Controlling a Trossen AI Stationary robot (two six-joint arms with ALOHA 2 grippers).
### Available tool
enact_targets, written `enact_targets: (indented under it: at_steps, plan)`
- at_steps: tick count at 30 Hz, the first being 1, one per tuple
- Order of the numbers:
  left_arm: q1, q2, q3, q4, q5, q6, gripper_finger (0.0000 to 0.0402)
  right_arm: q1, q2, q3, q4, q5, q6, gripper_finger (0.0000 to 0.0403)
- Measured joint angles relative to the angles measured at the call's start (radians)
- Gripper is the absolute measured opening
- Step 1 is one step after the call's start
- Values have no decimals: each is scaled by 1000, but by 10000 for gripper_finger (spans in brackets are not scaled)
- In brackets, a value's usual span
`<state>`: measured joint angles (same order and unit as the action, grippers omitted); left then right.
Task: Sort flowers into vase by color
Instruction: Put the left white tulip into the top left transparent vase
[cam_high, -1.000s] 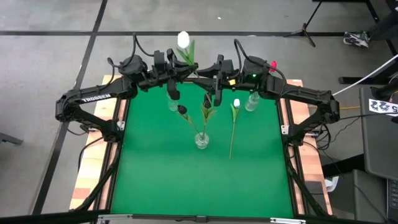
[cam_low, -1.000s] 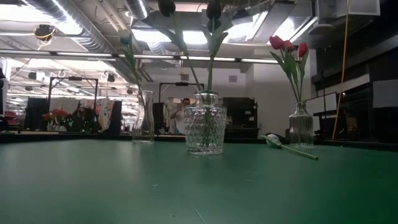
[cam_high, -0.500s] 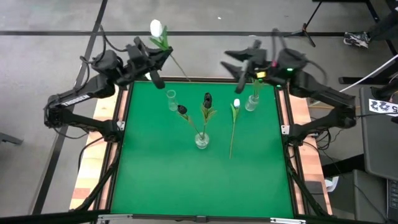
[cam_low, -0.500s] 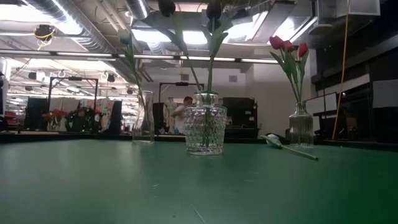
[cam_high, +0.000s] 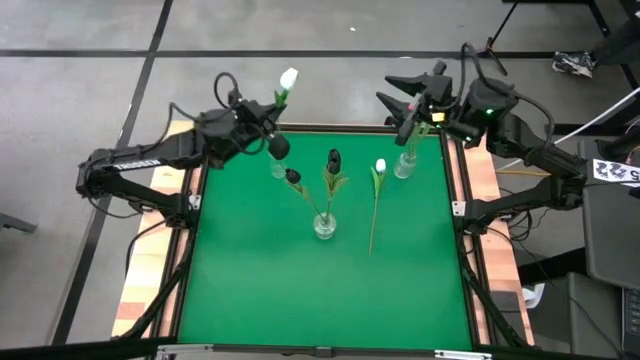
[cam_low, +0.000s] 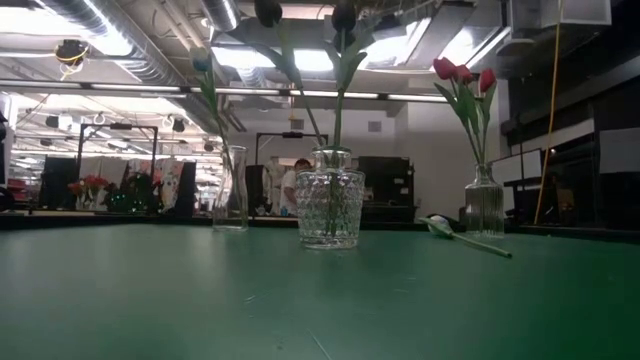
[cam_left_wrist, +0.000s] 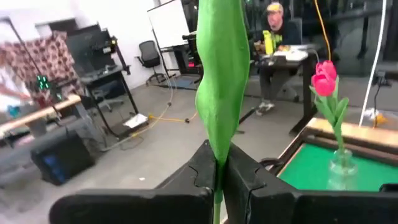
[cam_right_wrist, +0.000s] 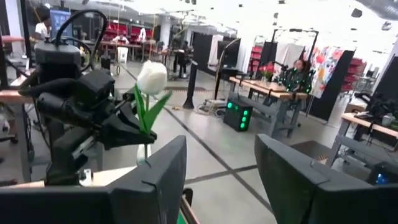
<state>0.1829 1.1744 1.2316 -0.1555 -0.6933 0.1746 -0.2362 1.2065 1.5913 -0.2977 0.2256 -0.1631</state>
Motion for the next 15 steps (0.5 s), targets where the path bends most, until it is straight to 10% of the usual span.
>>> enact_targets:
  at_steps: [15]
  plan:
    - [-13, -22, -378, 511, -204, 43, 4, 0, 10, 0, -35, -9, 39, 191]
